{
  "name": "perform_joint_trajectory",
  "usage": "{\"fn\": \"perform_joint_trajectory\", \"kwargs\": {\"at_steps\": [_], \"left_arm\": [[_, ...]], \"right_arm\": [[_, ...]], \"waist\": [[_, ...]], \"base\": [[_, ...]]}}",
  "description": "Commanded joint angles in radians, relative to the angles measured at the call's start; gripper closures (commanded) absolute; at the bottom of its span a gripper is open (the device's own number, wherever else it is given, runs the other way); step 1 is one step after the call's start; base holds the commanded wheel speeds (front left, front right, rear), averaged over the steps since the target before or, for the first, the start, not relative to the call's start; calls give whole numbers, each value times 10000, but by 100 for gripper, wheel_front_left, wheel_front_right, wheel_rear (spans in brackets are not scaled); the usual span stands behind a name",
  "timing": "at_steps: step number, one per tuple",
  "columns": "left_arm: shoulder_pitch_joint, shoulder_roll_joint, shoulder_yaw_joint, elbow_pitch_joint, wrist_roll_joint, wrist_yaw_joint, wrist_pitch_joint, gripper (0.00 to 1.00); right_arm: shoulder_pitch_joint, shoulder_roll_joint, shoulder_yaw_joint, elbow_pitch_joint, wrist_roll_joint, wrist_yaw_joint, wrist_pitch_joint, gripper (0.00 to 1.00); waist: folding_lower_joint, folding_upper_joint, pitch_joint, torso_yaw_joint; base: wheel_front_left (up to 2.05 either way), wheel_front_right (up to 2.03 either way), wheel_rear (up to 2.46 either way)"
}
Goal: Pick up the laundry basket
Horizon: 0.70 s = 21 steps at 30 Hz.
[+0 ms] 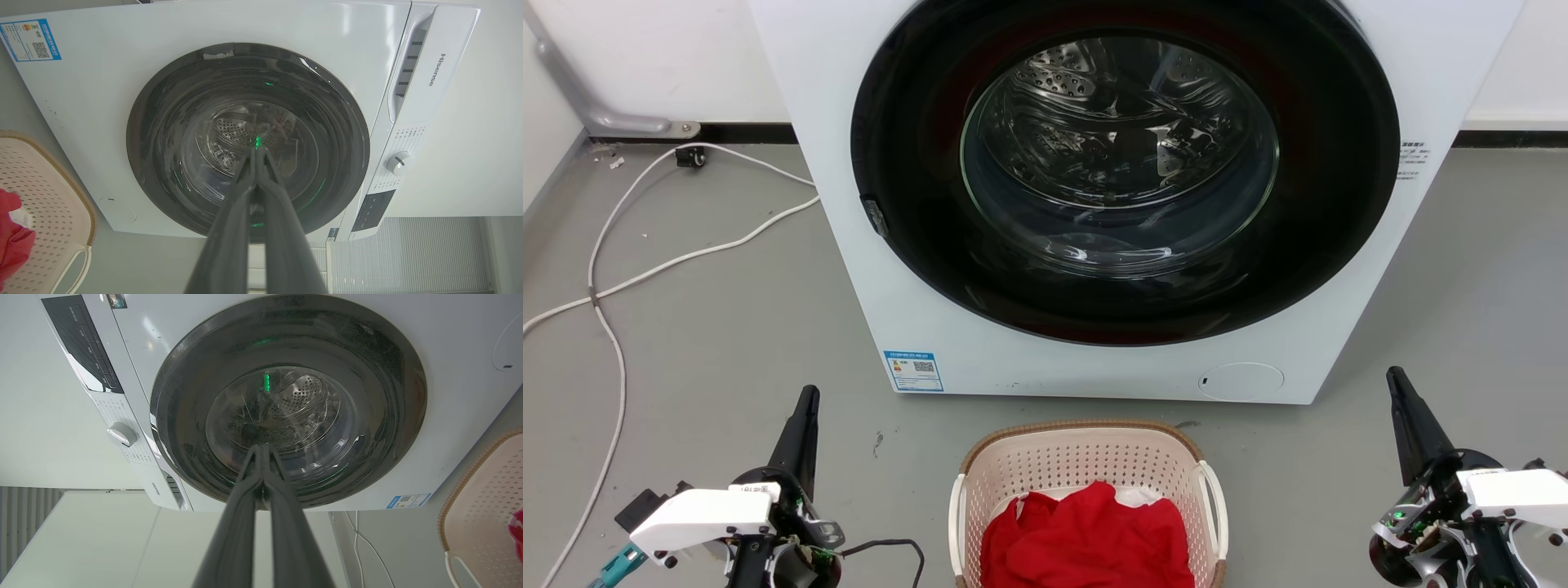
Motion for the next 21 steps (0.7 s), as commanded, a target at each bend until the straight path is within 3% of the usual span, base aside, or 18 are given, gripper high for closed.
{"fn": "perform_joint_trajectory", "kwargs": {"at_steps": [1,21], "left_arm": [[-53,-21,24,-1,-21,-28,24,100],[-53,-21,26,-1,-21,-28,25,100]], "right_arm": [[-106,28,-6,10,-59,-3,39,100],[-107,36,-14,10,-72,-3,44,100]], "waist": [[0,-1,0,0],[0,-1,0,0]], "base": [[0,0,0],[0,0,0]]}}
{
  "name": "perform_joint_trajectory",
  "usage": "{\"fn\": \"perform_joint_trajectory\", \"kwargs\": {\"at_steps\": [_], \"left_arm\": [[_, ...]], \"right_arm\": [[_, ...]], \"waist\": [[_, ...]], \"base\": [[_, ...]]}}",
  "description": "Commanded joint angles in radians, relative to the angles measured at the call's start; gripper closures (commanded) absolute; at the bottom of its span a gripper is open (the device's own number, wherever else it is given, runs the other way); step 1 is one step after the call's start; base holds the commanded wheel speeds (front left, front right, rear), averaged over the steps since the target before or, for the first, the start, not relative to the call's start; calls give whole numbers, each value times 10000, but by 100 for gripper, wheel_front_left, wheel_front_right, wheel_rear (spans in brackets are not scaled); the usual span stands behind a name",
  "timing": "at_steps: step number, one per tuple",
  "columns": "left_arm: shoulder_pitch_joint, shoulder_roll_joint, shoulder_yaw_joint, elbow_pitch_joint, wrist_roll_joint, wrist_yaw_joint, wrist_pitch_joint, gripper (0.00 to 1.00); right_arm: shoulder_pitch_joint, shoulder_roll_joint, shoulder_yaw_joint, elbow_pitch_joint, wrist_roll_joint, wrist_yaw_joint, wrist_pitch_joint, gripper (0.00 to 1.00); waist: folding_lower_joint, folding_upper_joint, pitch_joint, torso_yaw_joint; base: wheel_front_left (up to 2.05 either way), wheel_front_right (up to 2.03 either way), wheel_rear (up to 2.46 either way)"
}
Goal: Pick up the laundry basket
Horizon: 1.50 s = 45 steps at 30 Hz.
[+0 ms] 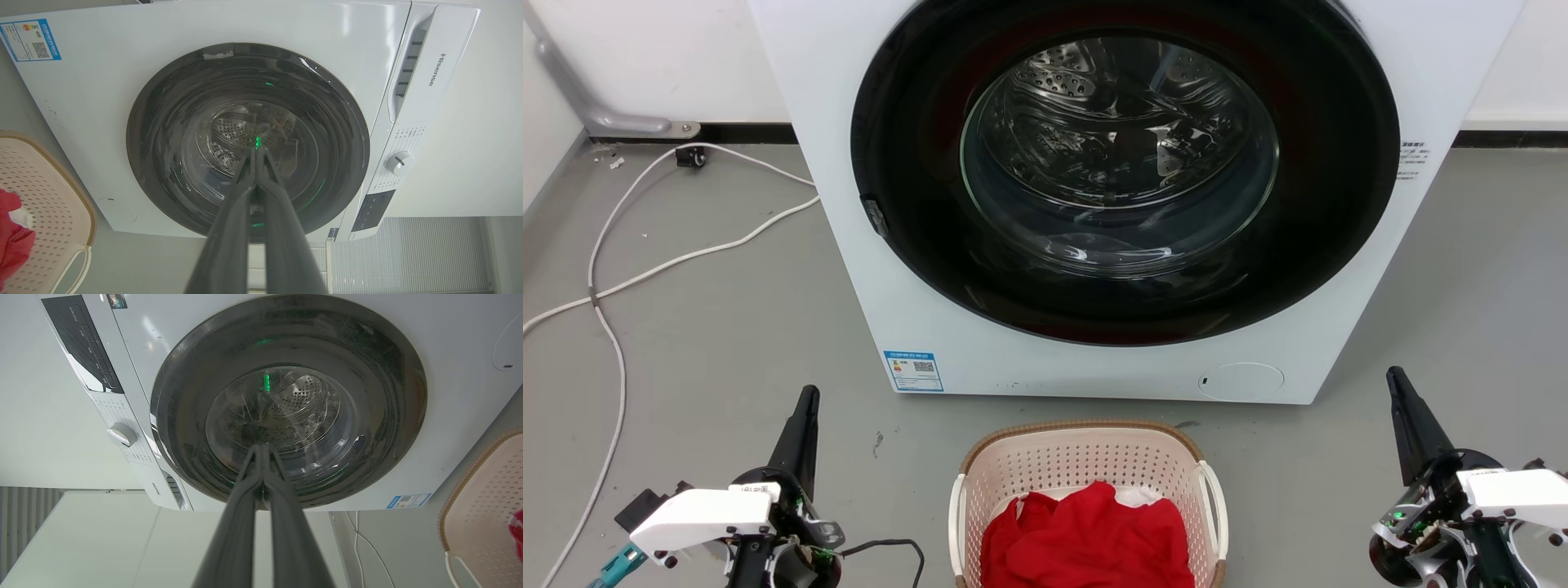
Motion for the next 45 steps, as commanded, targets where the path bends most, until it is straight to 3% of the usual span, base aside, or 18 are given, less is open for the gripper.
{"fn": "perform_joint_trajectory", "kwargs": {"at_steps": [1,4,5,14,20,34,45], "left_arm": [[-53,-21,23,-1,-21,-28,25,100],[-53,-21,26,-1,-21,-28,23,100],[14,-2,-8,28,2,2,-6,0],[190,-12,-33,-100,565,4,-393,0],[205,-11,12,-434,1926,142,-683,0],[423,-6,-646,-1039,5427,963,-1283,0],[547,121,-1027,-1240,7279,1419,-1693,0]], "right_arm": [[-108,29,-7,11,-71,-3,31,100],[-108,28,-6,11,-73,-3,24,100],[17,2,2,21,2,0,6,0],[222,15,48,-39,-562,-2,-379,0],[280,15,39,-430,-2132,-2,-666,0],[564,18,457,-1248,-5898,-2,-1267,0],[770,20,707,-1481,-8225,-2,-1679,0]], "waist": [[1,0,0,0],[1,0,0,0],[1,0,0,0],[1,0,12,0],[1,0,35,0],[1,0,68,-1],[1,0,72,-2]], "base": [[0,0,0],[0,0,0],[0,0,0],[0,0,0],[0,0,0],[0,0,0],[0,0,0]]}}
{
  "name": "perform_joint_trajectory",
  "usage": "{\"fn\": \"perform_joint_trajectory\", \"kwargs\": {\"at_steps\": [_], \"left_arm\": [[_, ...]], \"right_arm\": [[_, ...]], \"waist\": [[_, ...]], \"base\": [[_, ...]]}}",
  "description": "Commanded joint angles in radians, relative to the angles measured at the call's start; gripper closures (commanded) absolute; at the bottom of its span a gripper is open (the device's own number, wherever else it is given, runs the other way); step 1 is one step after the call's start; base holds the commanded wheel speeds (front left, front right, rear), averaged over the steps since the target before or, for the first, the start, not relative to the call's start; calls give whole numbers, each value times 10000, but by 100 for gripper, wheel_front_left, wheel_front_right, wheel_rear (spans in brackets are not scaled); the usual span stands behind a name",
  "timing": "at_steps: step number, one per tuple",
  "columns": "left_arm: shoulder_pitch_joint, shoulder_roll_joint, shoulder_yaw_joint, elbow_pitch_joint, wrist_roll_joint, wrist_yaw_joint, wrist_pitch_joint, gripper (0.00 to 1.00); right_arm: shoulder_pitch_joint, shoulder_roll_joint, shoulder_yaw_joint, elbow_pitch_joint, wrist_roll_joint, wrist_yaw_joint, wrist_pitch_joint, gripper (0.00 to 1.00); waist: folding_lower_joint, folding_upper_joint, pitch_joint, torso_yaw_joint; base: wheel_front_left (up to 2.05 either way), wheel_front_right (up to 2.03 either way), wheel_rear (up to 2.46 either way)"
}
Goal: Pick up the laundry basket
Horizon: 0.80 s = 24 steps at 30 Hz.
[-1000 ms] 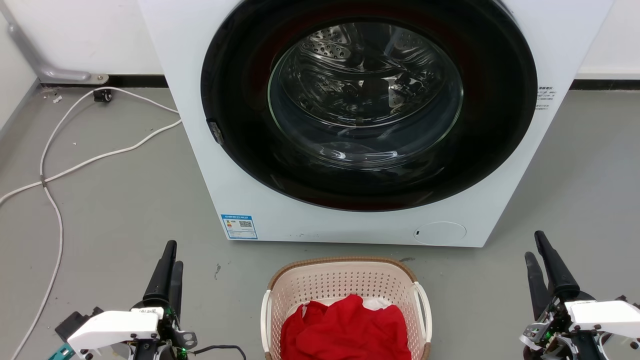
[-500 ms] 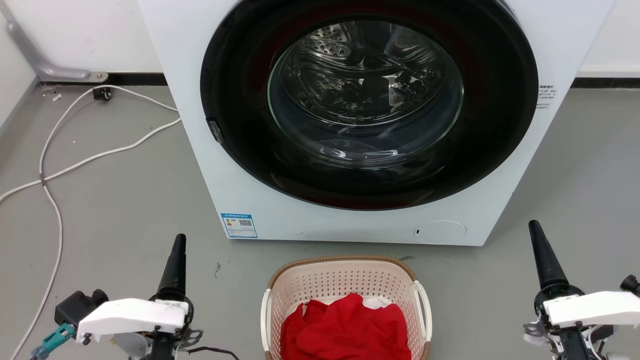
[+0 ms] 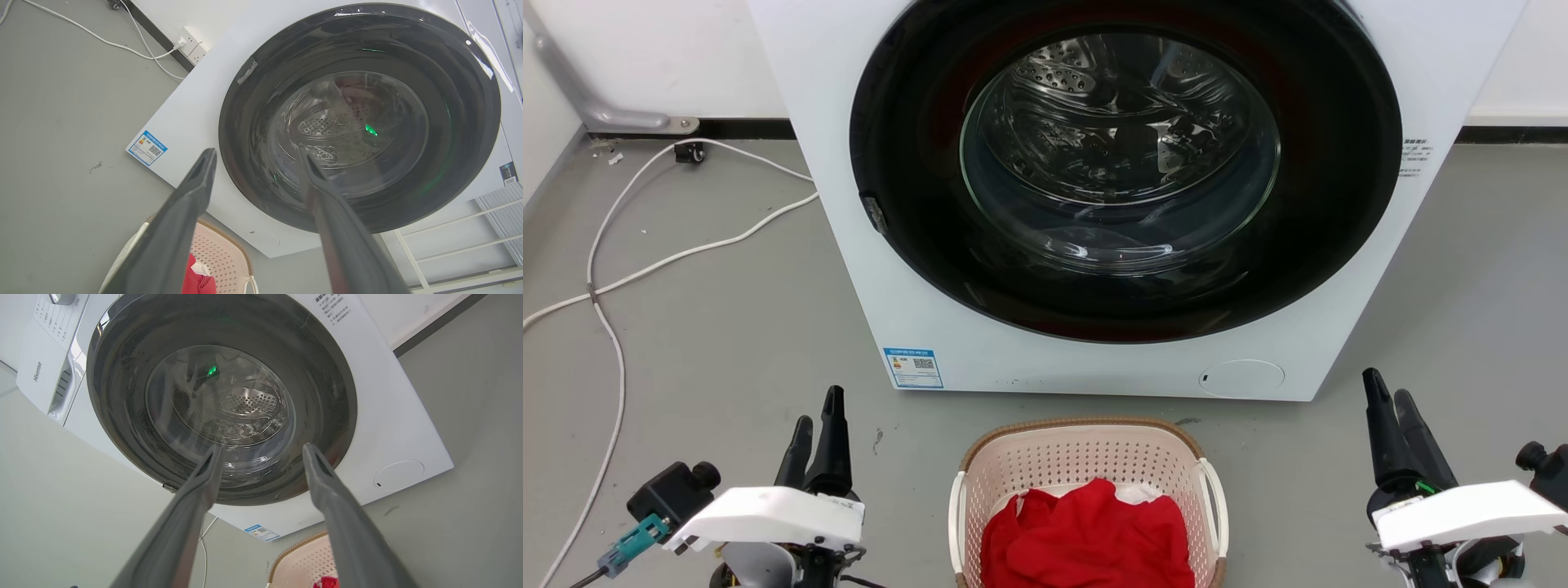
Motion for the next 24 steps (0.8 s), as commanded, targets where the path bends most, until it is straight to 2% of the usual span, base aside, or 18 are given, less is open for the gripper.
{"fn": "perform_joint_trajectory", "kwargs": {"at_steps": [1,24], "left_arm": [[-33,101,-64,-220,439,78,-124,0],[279,211,-442,-520,3442,537,-870,0]], "right_arm": [[-45,-22,53,-244,-511,0,-132,0],[320,-18,282,-621,-3943,0,-888,0]], "waist": [[0,0,1,-2],[0,0,23,-6]], "base": [[0,0,0],[0,0,0]]}}
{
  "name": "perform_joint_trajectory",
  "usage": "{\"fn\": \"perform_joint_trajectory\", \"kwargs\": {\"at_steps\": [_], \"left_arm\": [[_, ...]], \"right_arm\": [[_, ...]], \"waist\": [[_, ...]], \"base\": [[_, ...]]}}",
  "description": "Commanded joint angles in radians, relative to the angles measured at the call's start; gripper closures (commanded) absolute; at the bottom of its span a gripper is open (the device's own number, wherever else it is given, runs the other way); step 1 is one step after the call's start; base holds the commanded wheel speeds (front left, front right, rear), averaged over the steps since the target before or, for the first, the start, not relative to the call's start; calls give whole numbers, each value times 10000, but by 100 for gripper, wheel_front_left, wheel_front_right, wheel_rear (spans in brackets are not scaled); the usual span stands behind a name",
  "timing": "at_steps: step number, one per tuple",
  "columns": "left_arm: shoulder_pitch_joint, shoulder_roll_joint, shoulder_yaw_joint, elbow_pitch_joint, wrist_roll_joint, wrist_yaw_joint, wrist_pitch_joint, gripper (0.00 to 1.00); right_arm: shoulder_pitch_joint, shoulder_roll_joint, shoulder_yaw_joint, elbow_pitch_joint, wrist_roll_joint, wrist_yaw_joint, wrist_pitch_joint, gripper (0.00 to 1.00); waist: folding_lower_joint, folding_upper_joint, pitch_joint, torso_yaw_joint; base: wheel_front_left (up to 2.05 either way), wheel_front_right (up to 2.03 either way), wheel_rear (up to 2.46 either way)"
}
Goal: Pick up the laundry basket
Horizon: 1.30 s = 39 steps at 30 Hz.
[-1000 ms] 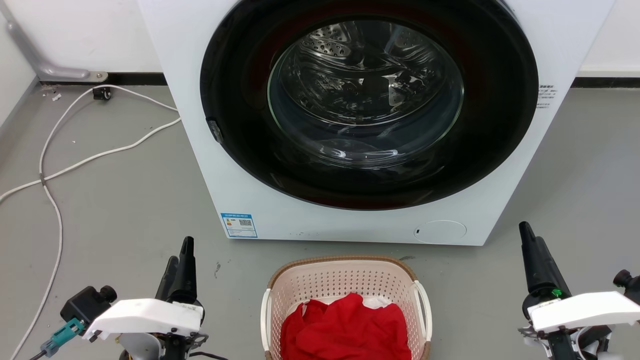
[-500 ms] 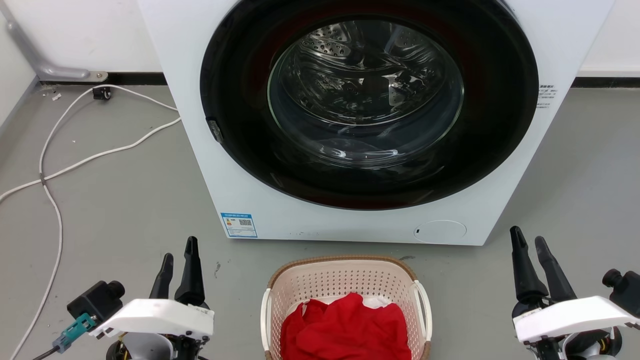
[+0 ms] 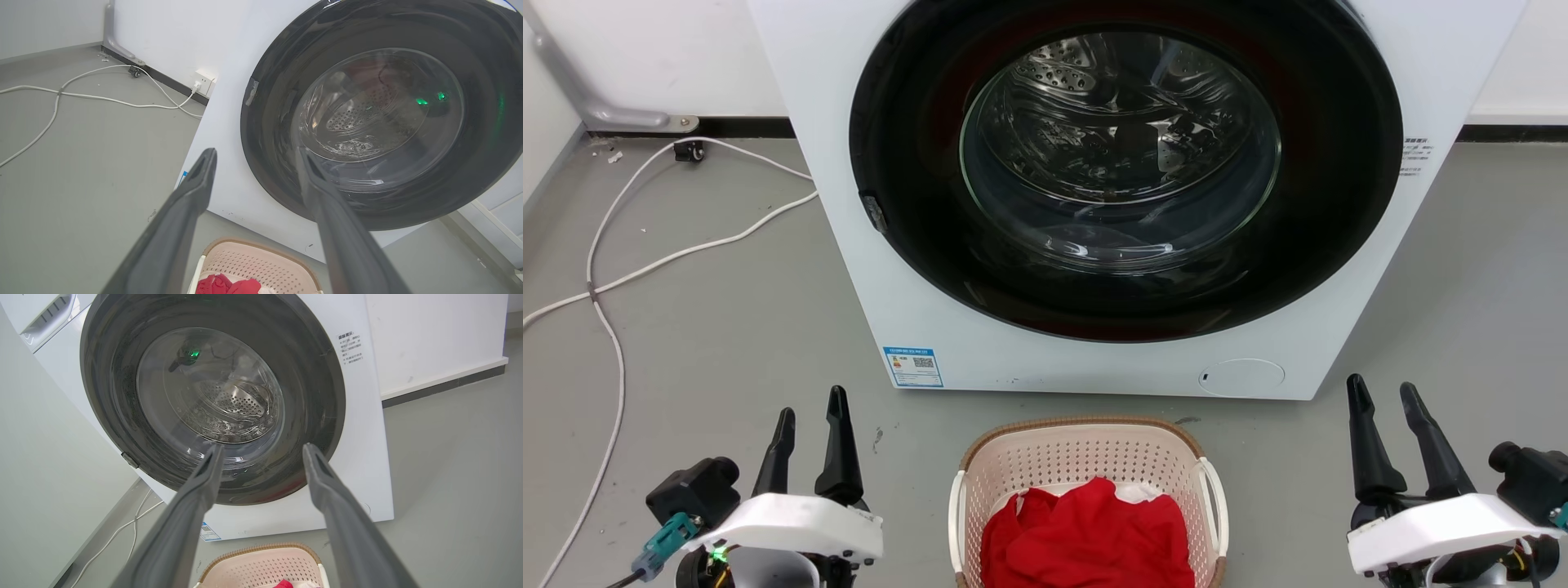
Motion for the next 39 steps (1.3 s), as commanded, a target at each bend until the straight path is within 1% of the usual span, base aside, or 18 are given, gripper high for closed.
{"fn": "perform_joint_trajectory", "kwargs": {"at_steps": [1,15,39], "left_arm": [[49,74,-23,-142,277,48,-98,0],[233,-9,-12,-129,1737,99,-461,0],[462,-155,129,-25,3761,21,-990,0]], "right_arm": [[38,-16,16,-149,-278,0,-118,0],[223,-13,103,-212,-1841,0,-470,0],[451,-9,231,-322,-3860,-1,-1018,0]], "waist": [[0,0,2,-1],[0,0,18,-28],[0,0,48,-39]], "base": [[0,0,0],[0,0,0],[0,0,0]]}}
